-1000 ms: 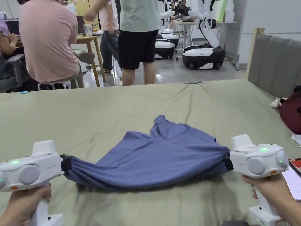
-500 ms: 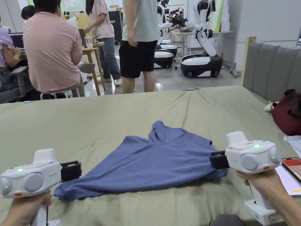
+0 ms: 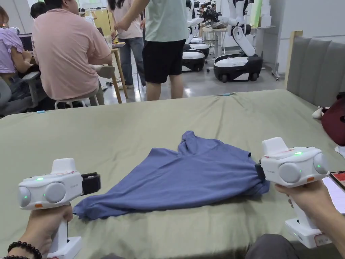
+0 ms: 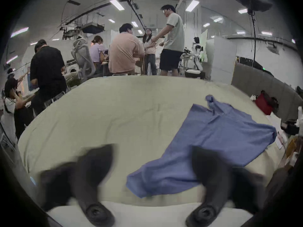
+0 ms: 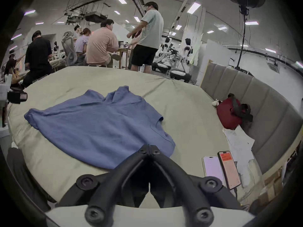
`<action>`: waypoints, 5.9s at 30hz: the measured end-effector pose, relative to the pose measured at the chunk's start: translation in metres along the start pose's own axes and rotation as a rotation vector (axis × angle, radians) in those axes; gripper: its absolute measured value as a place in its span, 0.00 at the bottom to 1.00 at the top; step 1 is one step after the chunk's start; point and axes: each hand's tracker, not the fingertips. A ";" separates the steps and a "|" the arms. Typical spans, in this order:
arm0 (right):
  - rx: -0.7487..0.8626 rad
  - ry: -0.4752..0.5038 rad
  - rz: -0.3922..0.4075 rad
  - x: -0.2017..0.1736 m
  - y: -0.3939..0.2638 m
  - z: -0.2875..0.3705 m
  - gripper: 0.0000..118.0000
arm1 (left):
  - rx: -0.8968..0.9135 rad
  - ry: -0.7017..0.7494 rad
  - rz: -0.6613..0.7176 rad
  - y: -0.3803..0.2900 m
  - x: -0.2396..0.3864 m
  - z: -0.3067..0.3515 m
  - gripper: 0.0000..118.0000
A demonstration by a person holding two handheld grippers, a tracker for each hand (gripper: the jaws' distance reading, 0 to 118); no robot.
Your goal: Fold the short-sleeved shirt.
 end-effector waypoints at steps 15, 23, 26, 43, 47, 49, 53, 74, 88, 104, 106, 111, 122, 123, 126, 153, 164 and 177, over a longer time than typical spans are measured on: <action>-0.079 0.026 -0.024 0.002 -0.013 -0.017 0.00 | -0.195 0.007 0.041 -0.054 -0.018 -0.042 0.64; -0.084 0.029 -0.006 0.006 -0.015 -0.015 0.00 | -0.155 -0.015 -0.047 -0.042 0.000 -0.053 0.02; -0.074 0.025 -0.007 0.011 -0.011 -0.011 0.00 | -0.109 0.004 -0.050 -0.025 0.005 -0.043 0.02; -0.068 0.166 0.043 0.008 0.121 -0.125 0.51 | -0.007 -0.093 -0.128 0.062 0.069 -0.068 0.02; -0.186 0.197 0.146 0.003 0.145 -0.195 0.87 | -0.035 -0.095 -0.144 0.056 0.076 -0.098 0.02; -0.195 0.167 0.174 0.007 0.155 -0.240 0.93 | -0.061 -0.106 -0.132 0.052 0.076 -0.110 0.02; -0.250 0.165 0.128 0.010 0.166 -0.310 0.87 | -0.122 -0.113 -0.076 0.044 0.071 -0.140 0.02; -0.214 0.156 0.104 0.034 0.217 -0.265 0.02 | 0.004 -0.044 -0.153 0.138 0.059 -0.113 0.02; 0.282 -0.216 0.020 0.149 0.446 -0.046 0.02 | 0.311 0.034 -0.150 0.430 0.032 -0.039 0.02; 0.428 -0.266 -0.045 0.139 0.458 -0.033 0.02 | 0.429 0.023 -0.030 0.446 0.027 -0.044 0.02; 0.355 -0.243 -0.048 0.135 0.436 -0.055 0.02 | 0.375 0.019 -0.048 0.423 0.031 -0.067 0.02; 0.222 -0.193 -0.035 0.131 0.376 -0.112 0.02 | 0.188 -0.016 -0.017 0.361 0.029 -0.122 0.02; 0.228 -0.114 -0.006 0.126 0.251 -0.092 0.02 | 0.219 -0.139 0.015 0.238 0.014 -0.075 0.02; 0.223 -0.115 -0.009 0.124 0.234 -0.087 0.02 | 0.198 -0.166 0.015 0.220 0.011 -0.066 0.02; 0.174 -0.079 -0.047 0.112 0.169 -0.058 0.03 | 0.171 -0.169 -0.001 0.158 0.001 -0.037 0.02; -0.342 0.030 -0.056 0.054 -0.084 -0.034 0.13 | -0.187 -0.093 0.030 -0.069 0.009 -0.015 0.16; -0.214 -0.031 -0.101 0.051 -0.062 0.014 0.84 | -0.034 -0.075 -0.027 -0.036 0.017 0.033 0.86; -0.136 0.038 -0.169 0.043 -0.054 0.037 0.00 | -0.076 -0.006 -0.006 -0.031 -0.002 0.030 0.61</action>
